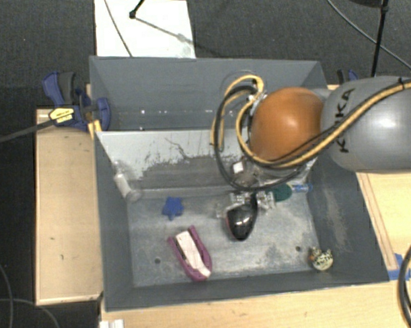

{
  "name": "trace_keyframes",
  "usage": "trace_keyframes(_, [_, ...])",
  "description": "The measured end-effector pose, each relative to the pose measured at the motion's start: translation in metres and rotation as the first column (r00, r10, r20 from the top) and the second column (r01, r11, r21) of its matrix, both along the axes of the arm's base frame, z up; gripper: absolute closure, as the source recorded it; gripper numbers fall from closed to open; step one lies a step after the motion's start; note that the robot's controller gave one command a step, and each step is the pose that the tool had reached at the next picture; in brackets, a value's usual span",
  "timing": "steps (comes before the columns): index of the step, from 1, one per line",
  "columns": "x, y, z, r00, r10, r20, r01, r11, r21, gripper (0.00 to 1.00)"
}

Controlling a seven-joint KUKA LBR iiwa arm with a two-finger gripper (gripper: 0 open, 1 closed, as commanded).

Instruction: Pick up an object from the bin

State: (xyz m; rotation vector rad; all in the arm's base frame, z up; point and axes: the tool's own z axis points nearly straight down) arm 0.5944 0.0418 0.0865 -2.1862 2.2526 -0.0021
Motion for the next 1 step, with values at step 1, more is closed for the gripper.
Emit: trace_keyframes(1, [0.0019,0.0005,0.0992,1.0,-0.009,0.007,0.009,1.0,0.001,1.0])
